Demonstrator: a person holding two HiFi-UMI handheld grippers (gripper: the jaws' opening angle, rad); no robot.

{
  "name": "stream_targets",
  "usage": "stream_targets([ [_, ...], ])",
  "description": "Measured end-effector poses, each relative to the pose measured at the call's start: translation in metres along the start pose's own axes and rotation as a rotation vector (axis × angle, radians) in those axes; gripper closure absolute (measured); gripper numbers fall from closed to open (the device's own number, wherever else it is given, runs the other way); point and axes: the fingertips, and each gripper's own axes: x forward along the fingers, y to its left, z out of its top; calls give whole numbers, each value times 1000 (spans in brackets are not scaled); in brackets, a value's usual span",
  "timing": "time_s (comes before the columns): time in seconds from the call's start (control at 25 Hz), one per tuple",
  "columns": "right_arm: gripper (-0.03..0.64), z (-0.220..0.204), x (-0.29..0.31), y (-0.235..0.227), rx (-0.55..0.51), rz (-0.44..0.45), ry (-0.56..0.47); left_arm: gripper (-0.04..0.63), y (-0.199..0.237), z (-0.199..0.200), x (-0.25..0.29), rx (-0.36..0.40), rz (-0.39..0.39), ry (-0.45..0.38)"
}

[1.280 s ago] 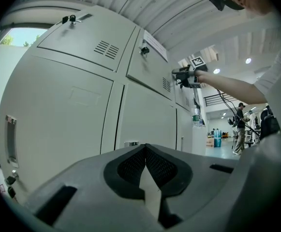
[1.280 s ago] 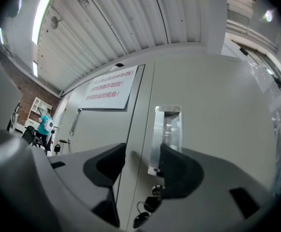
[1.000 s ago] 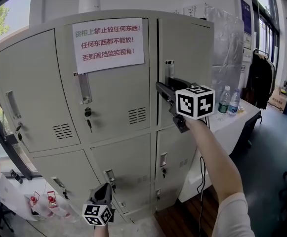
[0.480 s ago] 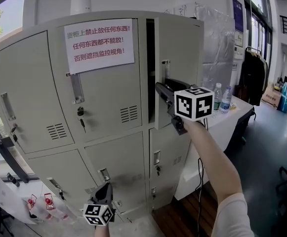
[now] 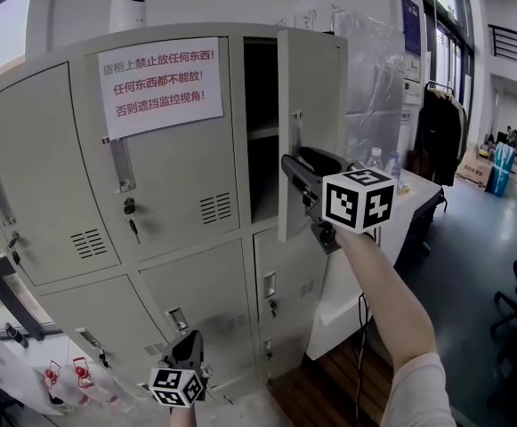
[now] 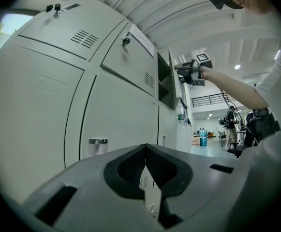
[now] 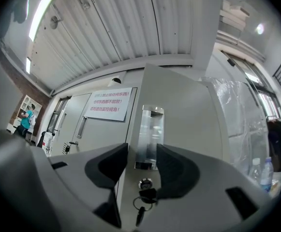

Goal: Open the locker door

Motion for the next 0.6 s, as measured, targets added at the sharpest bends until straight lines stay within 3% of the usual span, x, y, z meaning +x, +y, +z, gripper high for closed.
stream_targets([
  [0.6, 430, 18, -88, -36, -75, -108, -5, 591, -52, -2, 49, 9, -163, 14],
])
